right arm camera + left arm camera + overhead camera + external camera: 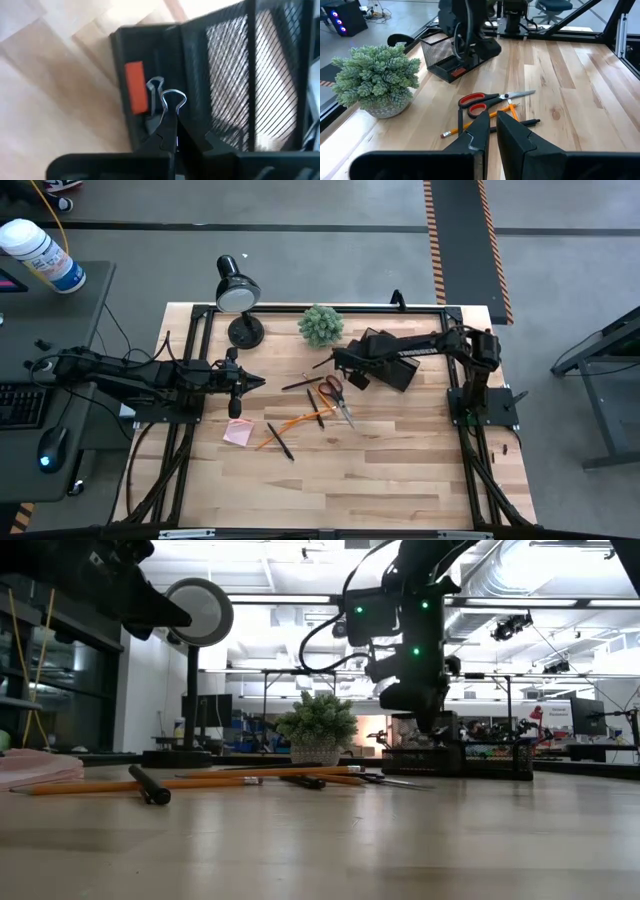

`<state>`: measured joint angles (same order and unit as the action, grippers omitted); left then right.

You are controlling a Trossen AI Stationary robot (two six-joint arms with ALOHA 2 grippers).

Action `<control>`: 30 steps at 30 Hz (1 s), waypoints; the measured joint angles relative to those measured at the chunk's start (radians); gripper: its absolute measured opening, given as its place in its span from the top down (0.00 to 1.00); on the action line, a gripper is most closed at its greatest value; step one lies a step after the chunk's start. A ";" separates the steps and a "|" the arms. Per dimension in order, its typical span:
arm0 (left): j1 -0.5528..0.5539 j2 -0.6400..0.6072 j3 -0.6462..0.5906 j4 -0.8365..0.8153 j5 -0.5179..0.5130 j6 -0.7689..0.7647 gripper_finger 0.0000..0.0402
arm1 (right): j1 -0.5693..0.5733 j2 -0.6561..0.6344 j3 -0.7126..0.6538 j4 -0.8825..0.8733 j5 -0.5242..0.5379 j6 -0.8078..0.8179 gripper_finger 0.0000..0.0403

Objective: Pick and place office supplies into organizer
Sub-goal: Put the black binder clip into the black desk organizer, then put the black scissors into the black desk organizer

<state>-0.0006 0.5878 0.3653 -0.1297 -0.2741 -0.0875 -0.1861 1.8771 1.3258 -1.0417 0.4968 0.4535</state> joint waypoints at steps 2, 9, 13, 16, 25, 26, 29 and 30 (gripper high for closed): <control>0.000 0.000 0.000 0.000 0.000 0.000 0.94 | -0.012 0.000 0.000 0.016 0.010 -0.049 1.00; 0.000 0.000 0.000 0.000 0.000 0.000 0.94 | -0.024 0.000 0.001 0.052 -0.012 -0.122 0.99; 0.000 0.000 0.000 0.000 0.000 0.001 0.94 | -0.024 -0.001 0.001 0.051 -0.021 -0.123 0.95; 0.000 0.000 0.000 0.000 0.000 0.001 0.94 | -0.024 -0.001 0.001 0.050 -0.022 -0.123 0.90; 0.000 0.000 0.000 0.000 0.000 0.002 0.94 | -0.024 -0.001 0.005 0.046 -0.052 -0.077 0.79; 0.000 0.000 0.000 0.000 0.000 0.002 0.94 | -0.024 -0.001 0.014 0.033 -0.072 -0.058 0.79; 0.000 0.000 0.000 0.000 0.000 0.003 0.94 | -0.017 -0.001 0.060 0.002 -0.161 0.009 0.80; 0.000 0.000 0.000 0.000 0.000 0.003 0.94 | -0.011 -0.001 0.079 -0.006 -0.197 0.038 0.80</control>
<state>-0.0006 0.5880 0.3653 -0.1298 -0.2745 -0.0841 -0.1975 1.8759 1.4048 -1.0481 0.2994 0.4914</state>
